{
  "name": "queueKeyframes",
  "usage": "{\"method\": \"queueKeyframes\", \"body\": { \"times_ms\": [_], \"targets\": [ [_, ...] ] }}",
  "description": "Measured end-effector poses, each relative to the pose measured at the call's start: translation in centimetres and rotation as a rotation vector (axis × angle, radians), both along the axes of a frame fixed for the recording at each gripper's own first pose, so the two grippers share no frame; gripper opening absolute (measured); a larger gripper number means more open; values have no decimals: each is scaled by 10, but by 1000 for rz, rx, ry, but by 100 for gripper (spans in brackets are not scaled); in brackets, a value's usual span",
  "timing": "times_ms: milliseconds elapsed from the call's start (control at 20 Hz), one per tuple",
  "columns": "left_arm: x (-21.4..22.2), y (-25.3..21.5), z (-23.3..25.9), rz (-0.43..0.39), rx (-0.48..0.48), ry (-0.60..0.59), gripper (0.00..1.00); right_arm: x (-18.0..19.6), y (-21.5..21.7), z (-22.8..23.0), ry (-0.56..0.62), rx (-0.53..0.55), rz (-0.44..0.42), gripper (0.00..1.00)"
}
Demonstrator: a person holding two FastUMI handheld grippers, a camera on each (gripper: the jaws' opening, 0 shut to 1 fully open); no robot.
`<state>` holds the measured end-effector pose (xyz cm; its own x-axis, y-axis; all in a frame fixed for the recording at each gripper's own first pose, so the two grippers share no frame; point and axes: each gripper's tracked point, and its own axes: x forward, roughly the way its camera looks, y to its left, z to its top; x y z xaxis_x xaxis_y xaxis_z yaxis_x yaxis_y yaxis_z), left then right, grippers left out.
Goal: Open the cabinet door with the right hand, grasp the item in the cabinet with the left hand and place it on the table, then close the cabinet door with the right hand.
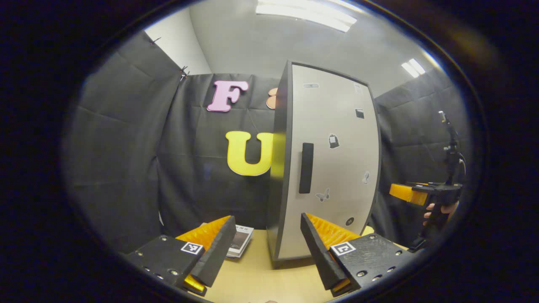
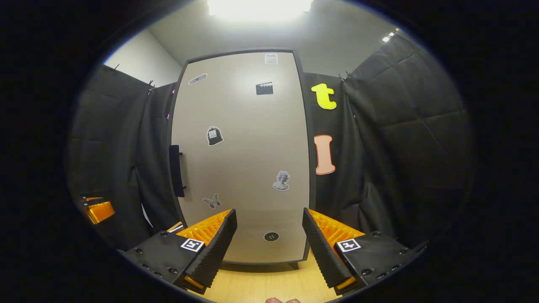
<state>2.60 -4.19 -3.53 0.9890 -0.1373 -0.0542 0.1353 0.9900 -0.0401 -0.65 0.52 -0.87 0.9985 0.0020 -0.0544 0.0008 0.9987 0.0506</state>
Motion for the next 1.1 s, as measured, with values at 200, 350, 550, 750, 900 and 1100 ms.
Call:
{"method": "queueKeyframes", "body": {
  "times_ms": [200,350,550,750,900,1100],
  "targets": [
    [6,9,-14,14,-4,31,94,0,-3,2,27,7,-11,96],
    [4,14,-24,24,-2,51,94,3,6,12,18,33,11,93],
    [-6,30,-36,56,-10,68,94,18,32,29,16,83,64,93],
    [-19,55,-49,106,-16,91,94,42,79,57,-35,141,150,98],
    [-28,76,-54,150,-23,98,90,63,121,70,-50,147,210,98],
    [-37,106,-54,215,17,91,94,91,174,85,-48,152,268,98]
  ]
}}
